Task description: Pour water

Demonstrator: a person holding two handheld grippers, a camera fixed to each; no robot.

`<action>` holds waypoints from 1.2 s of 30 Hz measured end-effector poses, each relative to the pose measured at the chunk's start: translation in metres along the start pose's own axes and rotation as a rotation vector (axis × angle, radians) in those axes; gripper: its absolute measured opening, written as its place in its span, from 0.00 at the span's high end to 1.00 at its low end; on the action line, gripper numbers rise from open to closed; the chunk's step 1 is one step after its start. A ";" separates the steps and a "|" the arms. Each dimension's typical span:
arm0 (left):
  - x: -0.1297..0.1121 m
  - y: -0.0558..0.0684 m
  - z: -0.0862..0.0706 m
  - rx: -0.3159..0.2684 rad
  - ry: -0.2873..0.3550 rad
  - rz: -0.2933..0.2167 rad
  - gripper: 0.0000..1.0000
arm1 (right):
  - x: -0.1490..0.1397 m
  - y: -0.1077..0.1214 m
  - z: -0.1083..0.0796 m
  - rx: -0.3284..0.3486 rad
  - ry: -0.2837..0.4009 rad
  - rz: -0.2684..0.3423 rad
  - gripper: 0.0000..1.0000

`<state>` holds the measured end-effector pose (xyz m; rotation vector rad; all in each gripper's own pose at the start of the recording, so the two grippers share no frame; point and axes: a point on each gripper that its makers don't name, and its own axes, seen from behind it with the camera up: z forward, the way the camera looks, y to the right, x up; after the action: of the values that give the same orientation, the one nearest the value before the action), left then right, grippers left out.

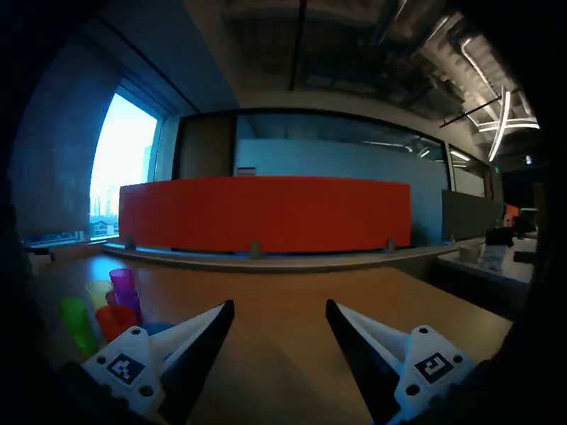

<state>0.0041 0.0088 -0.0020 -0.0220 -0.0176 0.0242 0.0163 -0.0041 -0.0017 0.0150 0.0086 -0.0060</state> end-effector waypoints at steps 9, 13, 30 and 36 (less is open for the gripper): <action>0.022 0.021 0.005 -0.080 -0.002 0.006 0.07 | 0.035 -0.001 0.001 0.010 0.042 -0.019 0.00; 0.031 0.026 0.008 -0.107 -0.004 0.009 0.07 | 0.046 -0.004 -0.001 0.032 0.059 -0.041 0.00; 0.030 0.078 0.007 -0.364 -0.127 0.073 0.07 | 0.047 -0.054 -0.005 0.305 -0.048 -0.185 0.00; 0.020 0.095 0.002 -0.469 -0.188 0.102 0.07 | 0.038 -0.070 -0.009 0.408 -0.105 -0.227 0.00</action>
<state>0.0220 0.1047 -0.0014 -0.4893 -0.2101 0.1240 0.0540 -0.0740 -0.0122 0.4212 -0.0957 -0.2360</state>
